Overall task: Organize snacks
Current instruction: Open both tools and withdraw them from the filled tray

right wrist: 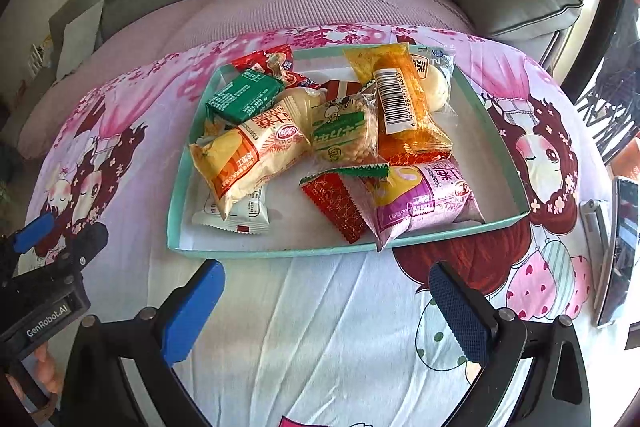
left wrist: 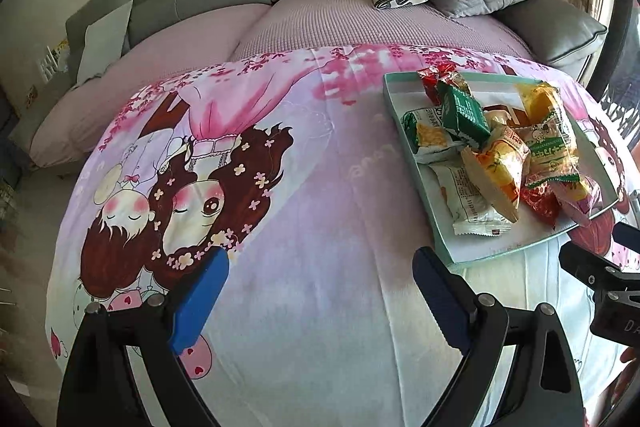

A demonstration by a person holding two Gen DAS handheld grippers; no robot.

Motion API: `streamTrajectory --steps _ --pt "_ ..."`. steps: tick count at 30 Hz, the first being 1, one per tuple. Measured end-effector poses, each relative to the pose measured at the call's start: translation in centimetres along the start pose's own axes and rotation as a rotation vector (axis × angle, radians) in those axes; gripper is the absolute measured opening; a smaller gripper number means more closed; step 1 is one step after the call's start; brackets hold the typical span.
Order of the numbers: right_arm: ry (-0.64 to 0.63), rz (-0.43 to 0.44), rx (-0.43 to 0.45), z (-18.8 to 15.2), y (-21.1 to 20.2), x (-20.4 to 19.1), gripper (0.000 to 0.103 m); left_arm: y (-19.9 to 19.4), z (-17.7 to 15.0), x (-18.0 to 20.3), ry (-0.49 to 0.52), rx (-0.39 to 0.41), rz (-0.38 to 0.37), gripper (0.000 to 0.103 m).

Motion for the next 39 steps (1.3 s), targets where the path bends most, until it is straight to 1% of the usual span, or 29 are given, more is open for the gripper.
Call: streamTrajectory --steps 2,6,23,29,39 --pt "-0.002 0.0 -0.003 -0.1 0.0 0.0 0.103 -0.1 -0.2 0.6 0.021 0.002 0.026 0.093" --pt "0.002 0.0 -0.007 -0.2 0.1 0.3 0.103 -0.2 -0.5 0.9 0.015 -0.008 0.009 0.093" --pt "0.018 0.004 -0.038 -0.7 1.4 1.0 0.103 0.5 -0.6 1.1 -0.001 -0.009 0.023 0.093" --pt "0.009 0.006 -0.043 -0.7 1.4 0.8 0.103 0.4 -0.6 1.1 -0.004 -0.005 0.02 0.093" --pt "-0.006 0.01 -0.053 -0.8 1.5 0.4 0.103 0.6 -0.8 0.6 -0.036 -0.02 0.008 0.093"
Point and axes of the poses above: each gripper's, at about its wrist camera, not at the fingertips, and y roughly the way its jaws point, x to its right, z to its top, the point moved 1 cm from there along y, roughly the way its jaws point, and after that the axes turned 9 degrees about -z, right-handed, at the moved point
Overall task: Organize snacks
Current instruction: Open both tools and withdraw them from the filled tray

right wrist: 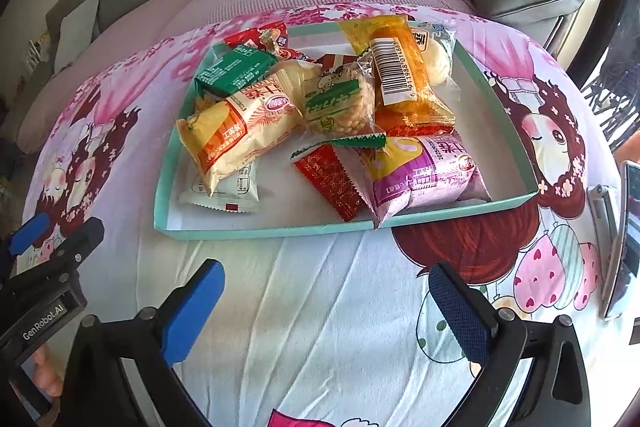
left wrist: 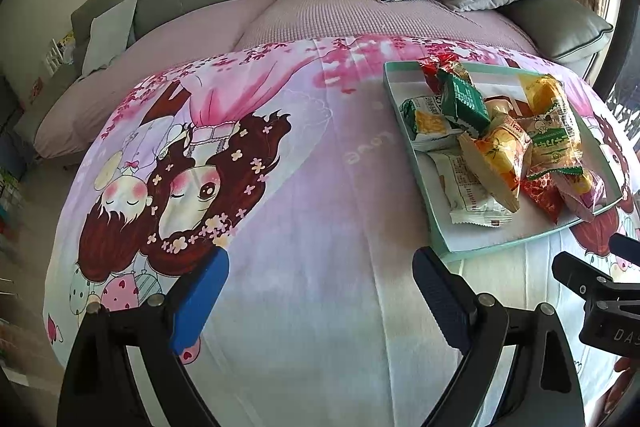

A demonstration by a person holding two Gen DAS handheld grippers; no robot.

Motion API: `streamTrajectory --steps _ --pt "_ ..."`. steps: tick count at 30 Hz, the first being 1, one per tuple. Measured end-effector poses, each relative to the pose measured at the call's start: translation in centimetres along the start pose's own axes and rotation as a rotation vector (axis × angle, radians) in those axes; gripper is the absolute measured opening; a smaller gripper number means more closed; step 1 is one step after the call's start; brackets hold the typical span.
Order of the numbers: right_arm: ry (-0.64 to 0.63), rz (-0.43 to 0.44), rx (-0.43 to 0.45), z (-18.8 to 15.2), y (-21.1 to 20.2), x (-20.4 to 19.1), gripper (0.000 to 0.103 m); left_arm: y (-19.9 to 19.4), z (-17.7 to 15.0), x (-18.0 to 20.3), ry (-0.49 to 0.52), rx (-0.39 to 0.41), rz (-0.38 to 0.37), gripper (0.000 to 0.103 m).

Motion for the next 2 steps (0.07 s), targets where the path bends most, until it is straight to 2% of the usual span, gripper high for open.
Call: streamTrajectory --steps 2 --pt "0.001 0.0 0.0 -0.02 -0.01 0.0 0.103 0.03 0.05 -0.1 -0.006 -0.003 -0.013 0.093"
Point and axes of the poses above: each gripper's, at about its wrist camera, not at the fingertips, and y roughly the way its jaws point, x to its right, z to its top, the point moved 1 cm from there along y, roughly the way its jaws point, and after that the axes turned 9 degrees about -z, right-handed, at the moved point
